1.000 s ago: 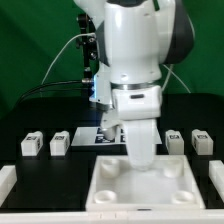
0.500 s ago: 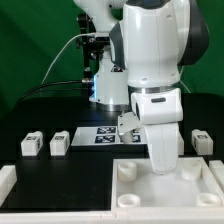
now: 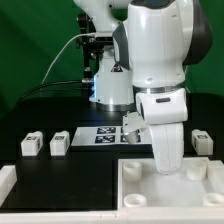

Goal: Assemble one leg

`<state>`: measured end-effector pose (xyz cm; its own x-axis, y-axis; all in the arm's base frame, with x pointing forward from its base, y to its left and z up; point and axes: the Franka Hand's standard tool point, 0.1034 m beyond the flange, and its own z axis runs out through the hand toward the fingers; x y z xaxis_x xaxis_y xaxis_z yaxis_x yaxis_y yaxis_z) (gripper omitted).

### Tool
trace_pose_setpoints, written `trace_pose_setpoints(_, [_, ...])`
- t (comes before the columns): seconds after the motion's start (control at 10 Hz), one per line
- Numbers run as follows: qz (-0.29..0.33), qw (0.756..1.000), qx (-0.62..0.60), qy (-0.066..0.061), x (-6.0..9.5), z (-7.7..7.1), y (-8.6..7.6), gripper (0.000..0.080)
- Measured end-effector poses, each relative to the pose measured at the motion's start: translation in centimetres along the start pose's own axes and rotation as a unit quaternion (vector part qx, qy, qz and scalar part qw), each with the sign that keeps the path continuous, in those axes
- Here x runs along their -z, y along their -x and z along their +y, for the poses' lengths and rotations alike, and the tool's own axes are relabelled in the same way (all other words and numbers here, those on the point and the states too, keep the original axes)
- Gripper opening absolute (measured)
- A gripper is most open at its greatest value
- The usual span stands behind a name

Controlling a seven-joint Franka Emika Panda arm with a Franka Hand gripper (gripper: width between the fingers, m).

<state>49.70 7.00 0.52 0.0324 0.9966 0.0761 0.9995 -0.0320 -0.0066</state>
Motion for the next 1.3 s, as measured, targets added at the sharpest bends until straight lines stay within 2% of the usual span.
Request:
trace_pose_setpoints(0.1, [0.0, 1.0, 0.0, 0.0, -0.02, -0.02, 0.02, 0.0054])
trace_pose_setpoints(0.2, [0.0, 1.0, -0.001, 0.0, -0.02, -0.03, 0.07, 0.0154])
trace_pose_setpoints(0.4, [0.0, 1.0, -0.001, -0.001, -0.03, -0.04, 0.14, 0.043])
trace_pose_setpoints(0.5, [0.0, 1.0, -0.002, -0.001, -0.03, -0.04, 0.16, 0.043])
trace_pose_setpoints(0.6, [0.0, 1.0, -0.002, -0.001, -0.03, -0.04, 0.19, 0.0591])
trace_pose_setpoints(0.7, [0.0, 1.0, -0.002, -0.001, -0.03, -0.04, 0.21, 0.0631])
trace_pose_setpoints(1.3, [0.0, 1.0, -0.002, -0.001, -0.03, -0.04, 0.26, 0.0649])
